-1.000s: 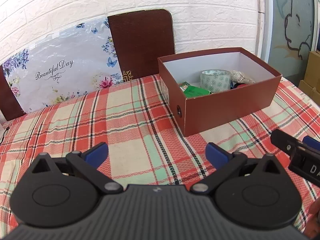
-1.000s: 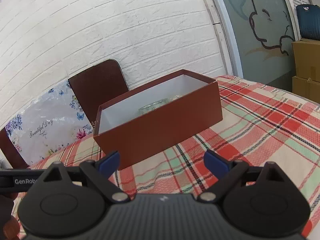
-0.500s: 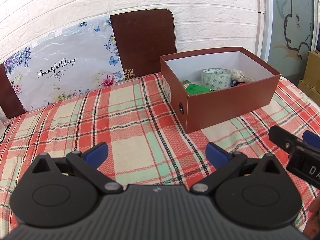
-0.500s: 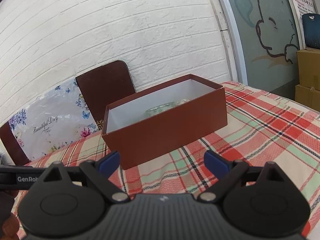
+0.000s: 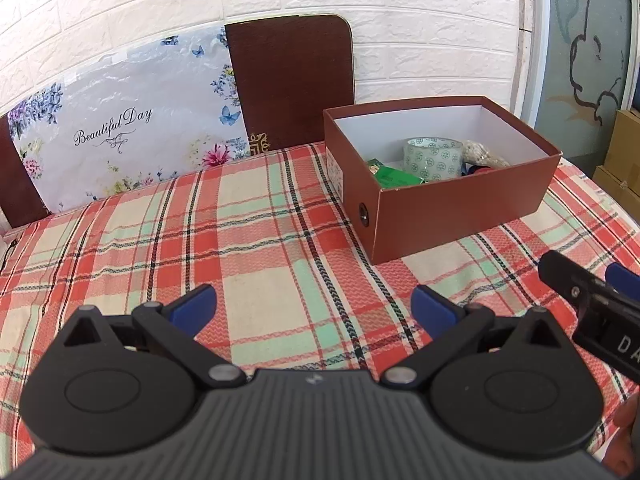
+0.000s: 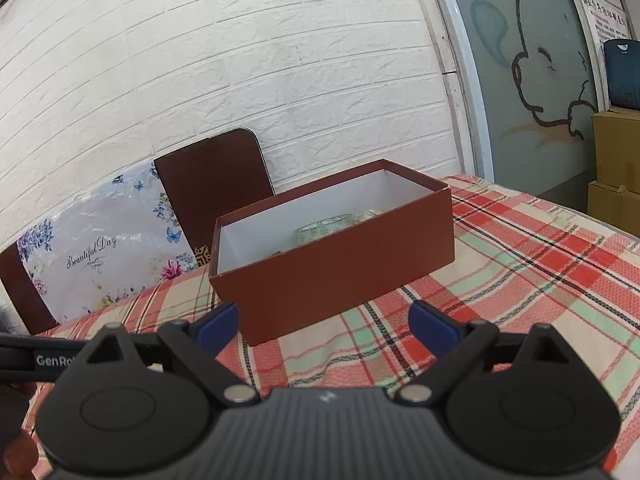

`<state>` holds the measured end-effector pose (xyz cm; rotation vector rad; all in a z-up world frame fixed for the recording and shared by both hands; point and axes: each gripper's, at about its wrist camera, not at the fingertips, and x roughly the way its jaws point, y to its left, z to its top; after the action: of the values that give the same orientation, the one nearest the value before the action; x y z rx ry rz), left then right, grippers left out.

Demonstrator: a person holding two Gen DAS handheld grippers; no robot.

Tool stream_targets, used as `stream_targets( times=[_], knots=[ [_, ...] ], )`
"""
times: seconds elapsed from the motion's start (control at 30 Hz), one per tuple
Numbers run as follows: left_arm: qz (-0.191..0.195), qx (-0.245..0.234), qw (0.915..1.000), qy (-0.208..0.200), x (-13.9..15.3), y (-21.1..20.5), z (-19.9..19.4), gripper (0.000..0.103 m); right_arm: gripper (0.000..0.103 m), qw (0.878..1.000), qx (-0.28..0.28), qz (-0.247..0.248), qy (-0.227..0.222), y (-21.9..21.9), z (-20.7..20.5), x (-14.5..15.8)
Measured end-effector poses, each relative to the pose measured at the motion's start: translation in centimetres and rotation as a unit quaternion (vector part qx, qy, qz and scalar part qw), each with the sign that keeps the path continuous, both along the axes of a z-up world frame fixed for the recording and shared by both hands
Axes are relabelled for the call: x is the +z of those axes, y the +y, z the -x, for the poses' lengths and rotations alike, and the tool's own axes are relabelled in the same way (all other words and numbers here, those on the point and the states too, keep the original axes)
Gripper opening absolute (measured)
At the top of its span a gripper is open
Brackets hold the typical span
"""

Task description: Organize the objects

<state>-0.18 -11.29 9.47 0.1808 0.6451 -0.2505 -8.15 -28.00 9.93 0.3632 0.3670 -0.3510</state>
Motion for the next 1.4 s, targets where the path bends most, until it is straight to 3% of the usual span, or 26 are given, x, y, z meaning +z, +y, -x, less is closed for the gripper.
stream_targets(
  times=[1.4],
  knots=[
    [-0.002,-0.006,0.9997,0.022,-0.57,-0.11,-0.24,0.103,0.095,1.000,0.010,0.001,0.013,0.51,-0.27,-0.54]
  ],
)
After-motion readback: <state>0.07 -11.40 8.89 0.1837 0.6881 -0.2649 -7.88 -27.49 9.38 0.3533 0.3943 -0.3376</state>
